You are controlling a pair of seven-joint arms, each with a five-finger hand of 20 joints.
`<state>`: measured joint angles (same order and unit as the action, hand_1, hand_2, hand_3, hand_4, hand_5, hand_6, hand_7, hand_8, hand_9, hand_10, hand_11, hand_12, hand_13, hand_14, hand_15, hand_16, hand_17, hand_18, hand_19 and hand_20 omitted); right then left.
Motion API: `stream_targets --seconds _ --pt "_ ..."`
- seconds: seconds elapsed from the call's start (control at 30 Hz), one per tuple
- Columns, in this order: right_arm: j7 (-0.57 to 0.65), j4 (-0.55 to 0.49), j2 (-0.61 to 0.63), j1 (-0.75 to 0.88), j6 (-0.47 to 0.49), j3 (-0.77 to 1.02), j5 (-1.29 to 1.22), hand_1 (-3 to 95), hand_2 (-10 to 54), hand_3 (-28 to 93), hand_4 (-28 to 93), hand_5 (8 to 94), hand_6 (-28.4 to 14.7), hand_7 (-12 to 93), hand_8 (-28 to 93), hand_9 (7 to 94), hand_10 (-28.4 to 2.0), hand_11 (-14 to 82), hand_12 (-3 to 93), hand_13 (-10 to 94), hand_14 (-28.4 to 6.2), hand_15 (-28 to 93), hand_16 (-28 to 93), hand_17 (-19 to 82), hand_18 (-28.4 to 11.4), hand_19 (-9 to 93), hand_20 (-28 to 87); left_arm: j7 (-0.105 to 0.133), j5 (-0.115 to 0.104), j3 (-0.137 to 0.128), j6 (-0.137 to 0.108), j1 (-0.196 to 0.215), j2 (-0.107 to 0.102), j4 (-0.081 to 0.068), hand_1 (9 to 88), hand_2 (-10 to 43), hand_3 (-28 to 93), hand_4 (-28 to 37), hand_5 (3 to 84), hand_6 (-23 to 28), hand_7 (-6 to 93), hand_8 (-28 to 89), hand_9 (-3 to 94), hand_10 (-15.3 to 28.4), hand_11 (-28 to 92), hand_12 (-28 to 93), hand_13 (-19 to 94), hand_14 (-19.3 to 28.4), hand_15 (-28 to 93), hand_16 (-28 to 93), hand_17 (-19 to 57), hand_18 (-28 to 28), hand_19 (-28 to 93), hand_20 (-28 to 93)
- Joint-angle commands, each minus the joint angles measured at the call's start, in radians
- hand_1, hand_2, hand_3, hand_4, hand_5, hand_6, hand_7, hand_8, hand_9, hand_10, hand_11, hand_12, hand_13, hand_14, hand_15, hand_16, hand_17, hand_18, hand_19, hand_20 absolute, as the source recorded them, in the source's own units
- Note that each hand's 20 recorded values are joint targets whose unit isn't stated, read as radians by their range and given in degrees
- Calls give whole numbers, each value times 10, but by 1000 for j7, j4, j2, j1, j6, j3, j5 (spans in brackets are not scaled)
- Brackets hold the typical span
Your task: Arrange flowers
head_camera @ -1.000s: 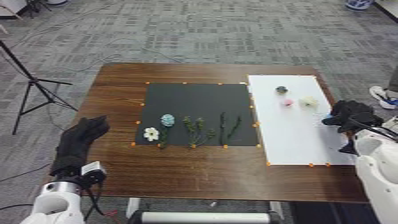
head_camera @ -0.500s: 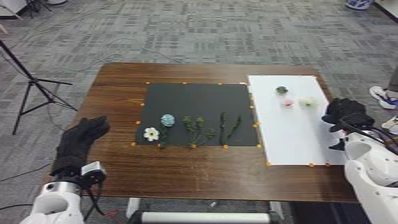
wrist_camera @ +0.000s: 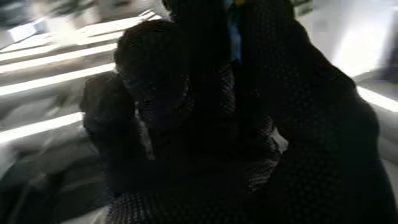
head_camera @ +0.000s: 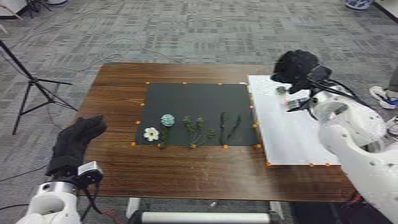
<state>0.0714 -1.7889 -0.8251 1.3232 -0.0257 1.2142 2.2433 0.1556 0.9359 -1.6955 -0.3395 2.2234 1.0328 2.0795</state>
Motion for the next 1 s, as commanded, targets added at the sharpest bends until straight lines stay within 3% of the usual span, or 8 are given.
stream_targets --seconds 0.03,0.43,0.47,0.5,0.6,0.67,1.0 --pt "-96 24 -203 -201 95 -255 73 575 -95 618 -228 794 25 233 37 907 -101 142 265 766 -90 585 348 392 -229 823 554 1 4 3 5 -13 0 4 215 149 676 -283 502 31 169 -70 494 140 222 131 378 174 213 -11 43 89 67 130" --pt "-86 160 -379 -260 267 -351 129 572 -95 617 -230 798 33 232 23 912 -94 122 246 765 -88 582 351 392 -227 821 552 0 1 14 -2 -17 6 0 215 150 675 -283 505 31 170 -70 493 139 222 131 378 174 213 -11 43 89 67 129" --pt "-78 167 -385 -257 269 -358 135 571 -95 616 -231 800 35 230 19 912 -89 112 238 765 -88 581 352 392 -227 821 551 10 -3 11 -2 -7 5 3 215 150 675 -283 506 30 170 -69 494 139 222 131 378 173 213 -11 42 89 67 129" --pt "-87 186 -400 -255 284 -349 155 570 -95 616 -231 800 36 229 18 912 -88 108 236 765 -88 581 352 392 -227 821 551 3 -1 17 -2 -20 4 -1 215 150 674 -283 505 29 171 -69 494 139 223 132 378 173 213 -11 42 89 67 129" --pt "-106 234 -438 -240 295 -333 199 569 -95 615 -232 803 38 228 16 914 -85 102 232 766 -88 580 353 392 -227 822 551 -3 2 23 -4 -34 4 -6 215 150 675 -283 506 29 171 -70 494 140 222 131 378 174 213 -11 42 89 68 130" --pt "-91 228 -433 -226 305 -345 214 568 -95 615 -234 803 39 227 15 914 -84 99 232 765 -88 580 354 392 -226 822 550 6 -1 17 5 -16 7 -1 215 150 676 -283 506 29 171 -70 494 140 222 131 378 174 213 -11 42 89 68 129" --pt "-93 281 -469 -187 316 -326 266 563 -95 618 -236 801 42 227 12 913 -80 92 231 764 -88 579 357 392 -225 822 548 -13 2 30 15 -41 1 -9 215 150 675 -283 507 29 170 -71 495 140 221 131 377 175 213 -11 43 89 66 129"
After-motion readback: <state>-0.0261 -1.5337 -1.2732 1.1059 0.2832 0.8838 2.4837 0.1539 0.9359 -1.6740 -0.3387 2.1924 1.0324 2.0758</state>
